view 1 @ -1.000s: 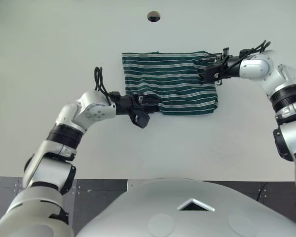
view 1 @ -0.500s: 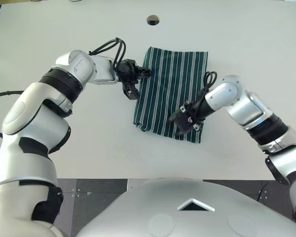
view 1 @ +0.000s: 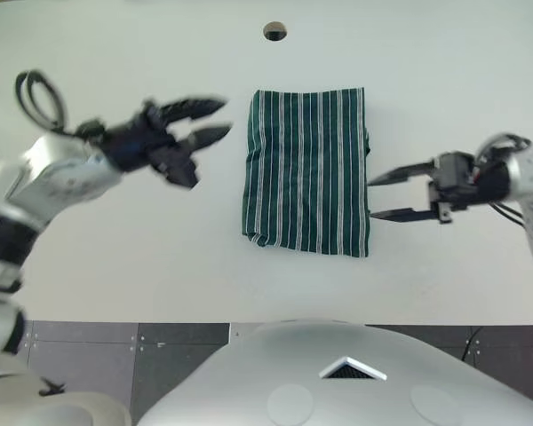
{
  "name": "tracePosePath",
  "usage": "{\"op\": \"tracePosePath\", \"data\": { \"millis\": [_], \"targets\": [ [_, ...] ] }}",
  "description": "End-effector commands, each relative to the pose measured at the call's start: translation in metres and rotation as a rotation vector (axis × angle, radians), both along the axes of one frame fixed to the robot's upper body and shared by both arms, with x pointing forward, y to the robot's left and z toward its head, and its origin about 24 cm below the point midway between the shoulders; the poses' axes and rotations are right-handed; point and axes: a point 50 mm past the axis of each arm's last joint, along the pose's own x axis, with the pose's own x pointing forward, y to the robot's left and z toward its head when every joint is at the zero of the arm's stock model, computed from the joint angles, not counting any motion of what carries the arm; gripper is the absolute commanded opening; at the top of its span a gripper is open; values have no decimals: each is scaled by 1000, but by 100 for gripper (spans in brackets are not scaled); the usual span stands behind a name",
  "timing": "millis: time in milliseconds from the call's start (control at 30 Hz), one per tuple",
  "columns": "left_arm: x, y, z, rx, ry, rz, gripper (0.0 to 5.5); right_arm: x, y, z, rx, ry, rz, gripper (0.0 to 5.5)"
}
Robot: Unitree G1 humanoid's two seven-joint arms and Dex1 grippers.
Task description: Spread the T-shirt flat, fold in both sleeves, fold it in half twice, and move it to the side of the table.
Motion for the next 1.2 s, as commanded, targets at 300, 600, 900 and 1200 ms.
{"op": "tracePosePath", "data": {
  "millis": [300, 600, 900, 1200],
  "targets": [
    [-71, 17, -84, 226, 404, -11, 316, -17, -15, -53, -252, -416, 185, 371],
    [-57, -15, -99, 196, 347, -146, 316, -4, 25, -79, -300, -676, 382, 371],
    [-53, -37, -101, 169, 352, -209, 296, -2, 39, -87, -268, -687, 423, 352],
    [-48, -53, -98, 136, 373, -227, 138, 0, 44, -88, -248, -670, 425, 169]
  ]
}}
